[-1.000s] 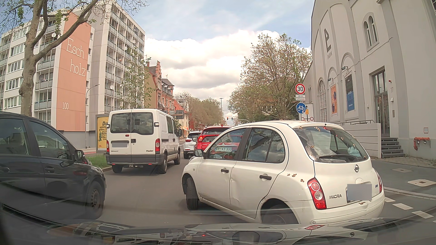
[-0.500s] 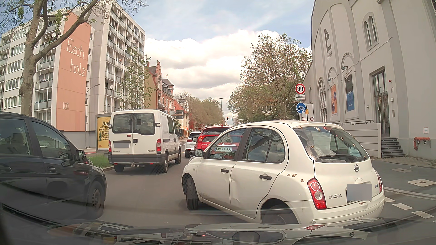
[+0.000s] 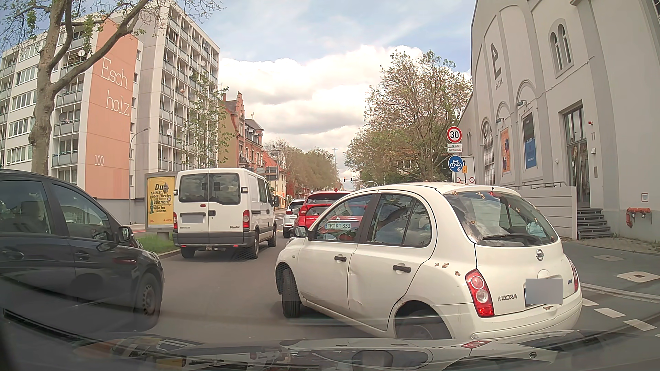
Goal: Follow the waypoints while adhering to traffic rules and regulations
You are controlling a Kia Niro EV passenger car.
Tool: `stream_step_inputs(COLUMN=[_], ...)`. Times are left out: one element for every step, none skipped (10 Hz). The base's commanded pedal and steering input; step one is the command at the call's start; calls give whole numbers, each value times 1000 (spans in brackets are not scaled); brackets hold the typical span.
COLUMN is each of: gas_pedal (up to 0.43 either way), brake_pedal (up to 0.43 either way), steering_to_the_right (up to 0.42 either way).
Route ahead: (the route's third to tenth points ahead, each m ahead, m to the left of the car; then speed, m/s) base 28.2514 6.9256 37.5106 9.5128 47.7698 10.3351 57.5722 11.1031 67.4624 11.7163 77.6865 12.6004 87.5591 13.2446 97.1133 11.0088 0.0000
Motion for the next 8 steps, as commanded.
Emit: stream_step_inputs(gas_pedal=[0, 0, 0, 0, 0, 0, 0, 0], brake_pedal=[232, 232, 232, 232, 232, 232, 232, 232], steering_to_the_right=[-25, -25, -25, -25, -25, -25, -25, -25])
